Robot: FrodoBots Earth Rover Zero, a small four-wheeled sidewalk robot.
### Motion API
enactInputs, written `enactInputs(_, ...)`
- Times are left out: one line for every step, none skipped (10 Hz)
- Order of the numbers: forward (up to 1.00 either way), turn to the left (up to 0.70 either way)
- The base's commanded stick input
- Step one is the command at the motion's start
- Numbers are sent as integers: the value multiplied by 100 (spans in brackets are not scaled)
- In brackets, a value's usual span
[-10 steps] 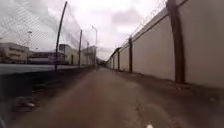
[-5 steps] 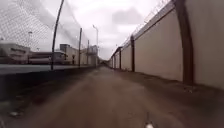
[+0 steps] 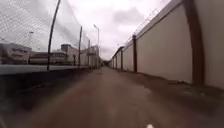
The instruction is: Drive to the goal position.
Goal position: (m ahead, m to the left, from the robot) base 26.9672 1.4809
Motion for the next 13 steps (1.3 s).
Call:
enactInputs(70, 0)
enactInputs(70, 0)
enactInputs(70, 0)
enactInputs(70, 0)
enactInputs(70, 0)
enactInputs(70, 0)
enactInputs(70, 0)
enactInputs(70, 0)
enactInputs(70, 0)
enactInputs(70, 0)
enactInputs(70, 0)
enactInputs(70, 0)
enactInputs(70, 0)
